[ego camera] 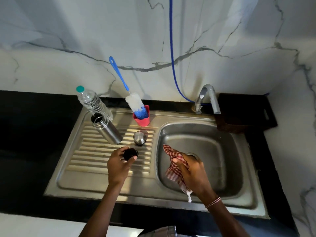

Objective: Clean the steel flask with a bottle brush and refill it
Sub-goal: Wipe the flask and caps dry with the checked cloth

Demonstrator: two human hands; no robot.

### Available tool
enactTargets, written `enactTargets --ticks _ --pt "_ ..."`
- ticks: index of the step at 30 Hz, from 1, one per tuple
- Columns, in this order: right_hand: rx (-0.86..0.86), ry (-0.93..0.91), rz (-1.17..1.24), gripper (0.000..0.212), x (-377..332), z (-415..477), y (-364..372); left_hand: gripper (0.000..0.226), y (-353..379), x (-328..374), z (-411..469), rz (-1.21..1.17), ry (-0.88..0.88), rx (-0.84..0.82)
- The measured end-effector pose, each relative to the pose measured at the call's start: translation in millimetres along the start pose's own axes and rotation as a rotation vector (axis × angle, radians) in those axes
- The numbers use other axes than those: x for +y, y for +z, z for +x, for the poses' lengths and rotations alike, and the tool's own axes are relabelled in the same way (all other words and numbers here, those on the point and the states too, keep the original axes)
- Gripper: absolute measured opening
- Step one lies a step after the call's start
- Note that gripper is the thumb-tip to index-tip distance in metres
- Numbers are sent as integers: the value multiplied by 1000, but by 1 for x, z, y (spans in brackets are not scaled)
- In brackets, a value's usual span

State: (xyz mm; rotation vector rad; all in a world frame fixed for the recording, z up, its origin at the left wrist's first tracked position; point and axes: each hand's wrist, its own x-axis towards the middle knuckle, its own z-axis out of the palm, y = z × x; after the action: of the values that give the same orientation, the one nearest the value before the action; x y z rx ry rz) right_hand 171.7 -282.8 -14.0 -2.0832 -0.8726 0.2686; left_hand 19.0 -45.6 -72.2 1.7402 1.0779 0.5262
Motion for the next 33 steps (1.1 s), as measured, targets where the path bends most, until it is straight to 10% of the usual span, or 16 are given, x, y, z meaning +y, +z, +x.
enactTargets --ticks 7,33 --pt "-25 89 1 31 14 -6 2 55 3 -10 43 636 259 -199" --pt "21 178 55 39 10 -2 3 87 46 6 100 779 177 -292"
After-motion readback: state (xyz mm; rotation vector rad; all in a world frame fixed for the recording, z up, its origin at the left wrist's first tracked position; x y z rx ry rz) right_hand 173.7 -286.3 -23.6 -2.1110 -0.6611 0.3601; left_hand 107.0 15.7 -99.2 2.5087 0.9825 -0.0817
